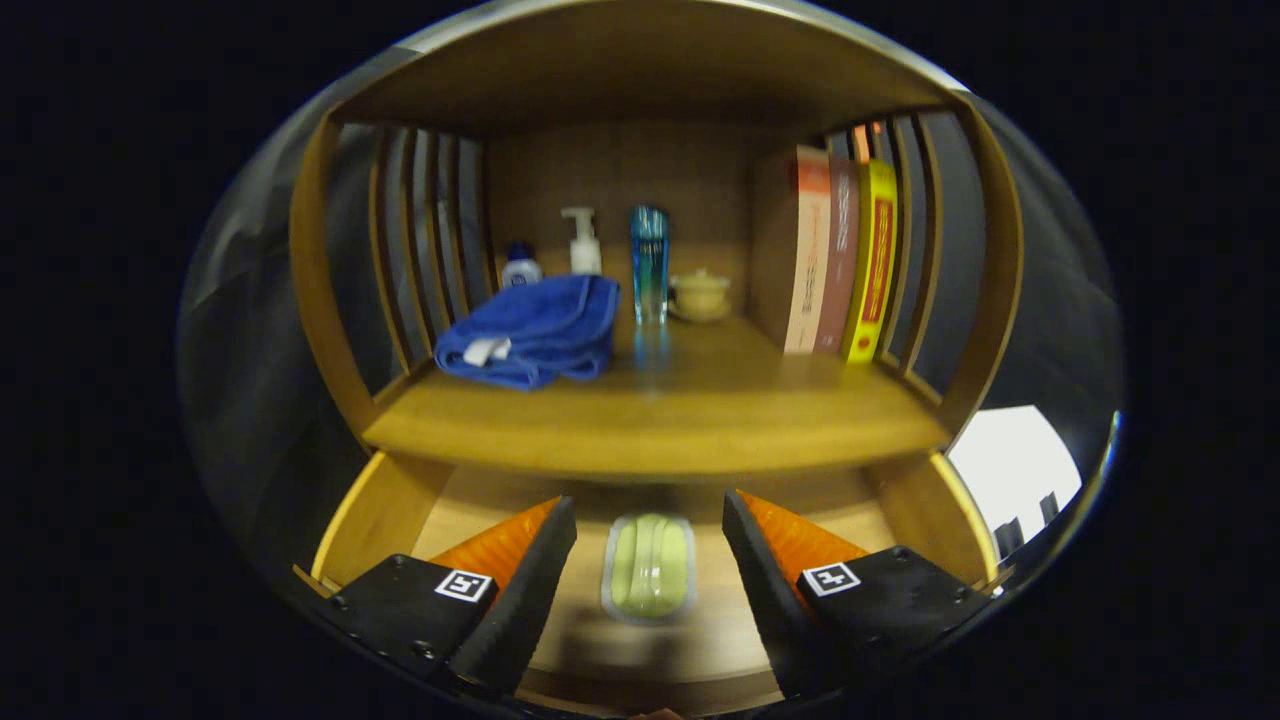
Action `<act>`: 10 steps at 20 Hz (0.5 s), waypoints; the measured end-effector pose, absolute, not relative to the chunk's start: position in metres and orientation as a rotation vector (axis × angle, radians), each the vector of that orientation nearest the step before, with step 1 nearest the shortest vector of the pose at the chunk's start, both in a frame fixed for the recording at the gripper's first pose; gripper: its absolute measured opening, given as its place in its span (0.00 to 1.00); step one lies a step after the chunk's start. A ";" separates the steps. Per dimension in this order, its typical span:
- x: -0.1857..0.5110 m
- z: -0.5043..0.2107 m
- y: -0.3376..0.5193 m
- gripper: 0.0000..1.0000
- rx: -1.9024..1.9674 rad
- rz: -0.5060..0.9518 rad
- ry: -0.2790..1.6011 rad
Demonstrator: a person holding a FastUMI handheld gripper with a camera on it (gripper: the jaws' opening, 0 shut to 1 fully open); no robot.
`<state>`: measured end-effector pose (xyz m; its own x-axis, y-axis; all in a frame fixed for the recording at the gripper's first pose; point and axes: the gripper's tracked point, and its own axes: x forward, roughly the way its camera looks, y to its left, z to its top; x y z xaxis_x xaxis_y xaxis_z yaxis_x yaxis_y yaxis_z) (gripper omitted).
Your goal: Pull open the drawer, take out the items inside it, and place them on the countertop above the cabinet.
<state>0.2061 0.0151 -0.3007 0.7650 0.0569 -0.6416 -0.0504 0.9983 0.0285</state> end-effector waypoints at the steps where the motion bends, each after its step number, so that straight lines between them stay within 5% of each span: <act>1: 0.206 -0.314 0.013 0.97 -0.003 0.052 0.730; 10: 0.199 -0.372 0.023 0.95 -0.059 0.084 0.955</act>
<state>0.1991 0.0228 -0.3715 0.5748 0.0455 -0.8170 -0.0972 0.9952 -0.0130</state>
